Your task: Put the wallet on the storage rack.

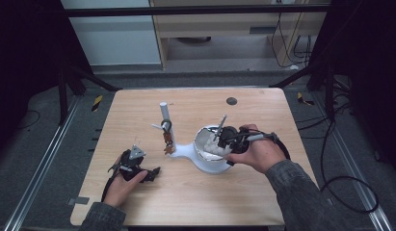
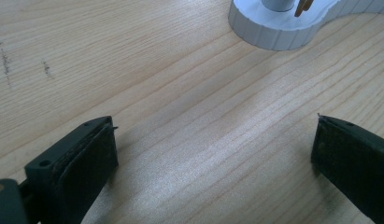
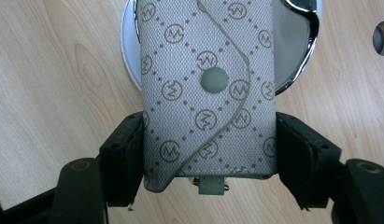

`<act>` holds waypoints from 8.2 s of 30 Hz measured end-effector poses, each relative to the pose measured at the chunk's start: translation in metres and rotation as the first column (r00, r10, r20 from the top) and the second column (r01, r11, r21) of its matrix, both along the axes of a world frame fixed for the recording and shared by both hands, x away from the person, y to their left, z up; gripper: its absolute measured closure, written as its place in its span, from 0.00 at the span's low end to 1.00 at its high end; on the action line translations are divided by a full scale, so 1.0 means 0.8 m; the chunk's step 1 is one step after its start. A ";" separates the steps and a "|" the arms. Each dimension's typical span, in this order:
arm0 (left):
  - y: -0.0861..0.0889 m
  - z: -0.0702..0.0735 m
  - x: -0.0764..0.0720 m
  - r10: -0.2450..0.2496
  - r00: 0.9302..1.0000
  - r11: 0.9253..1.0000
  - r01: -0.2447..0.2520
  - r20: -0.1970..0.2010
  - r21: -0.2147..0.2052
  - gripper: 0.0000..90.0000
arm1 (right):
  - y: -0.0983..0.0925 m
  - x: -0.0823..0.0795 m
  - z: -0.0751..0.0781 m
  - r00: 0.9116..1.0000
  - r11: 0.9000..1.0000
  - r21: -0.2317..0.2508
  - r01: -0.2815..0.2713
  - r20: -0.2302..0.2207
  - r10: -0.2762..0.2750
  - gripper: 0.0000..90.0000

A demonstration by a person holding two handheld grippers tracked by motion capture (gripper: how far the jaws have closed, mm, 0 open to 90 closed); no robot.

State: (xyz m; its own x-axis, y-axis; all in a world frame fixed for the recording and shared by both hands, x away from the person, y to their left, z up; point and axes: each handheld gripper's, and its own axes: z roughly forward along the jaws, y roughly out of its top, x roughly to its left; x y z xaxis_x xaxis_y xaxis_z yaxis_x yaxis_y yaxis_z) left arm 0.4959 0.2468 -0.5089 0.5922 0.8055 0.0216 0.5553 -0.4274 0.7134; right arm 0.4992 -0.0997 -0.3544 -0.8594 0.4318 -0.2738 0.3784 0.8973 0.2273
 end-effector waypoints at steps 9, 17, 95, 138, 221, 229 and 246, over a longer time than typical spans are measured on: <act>0.000 0.000 0.000 0.001 1.000 1.000 -0.001 -0.001 -0.001 0.00 | 0.006 0.006 -0.005 1.000 1.000 -0.028 0.006 -0.028 -0.007 0.34; 0.000 0.000 0.000 0.001 1.000 1.000 -0.001 -0.001 0.000 0.00 | 0.013 0.012 -0.010 1.000 0.999 -0.045 0.006 -0.030 -0.007 0.34; 0.000 0.000 0.000 -0.003 1.000 1.000 0.003 -0.003 0.000 0.00 | 0.045 0.044 -0.045 0.995 0.996 -0.077 0.036 -0.095 -0.043 0.26; 0.000 0.000 0.000 -0.003 1.000 1.000 0.003 -0.001 0.000 0.00 | 0.029 0.031 -0.023 0.996 0.998 0.000 0.060 -0.060 -0.060 0.11; 0.000 0.000 -0.001 -0.002 1.000 1.000 0.002 -0.004 -0.001 0.00 | -0.157 -0.022 -0.100 0.923 0.821 0.474 0.319 0.042 -0.383 0.07; 0.000 0.000 -0.001 -0.002 1.000 1.000 0.002 -0.004 -0.001 0.00 | -0.163 -0.019 -0.141 0.902 0.788 0.485 0.378 -0.004 -0.431 0.06; 0.000 0.000 -0.001 -0.002 1.000 1.000 0.002 -0.004 -0.001 0.00 | -0.173 -0.001 -0.187 0.829 0.699 0.533 0.476 -0.007 -0.559 0.06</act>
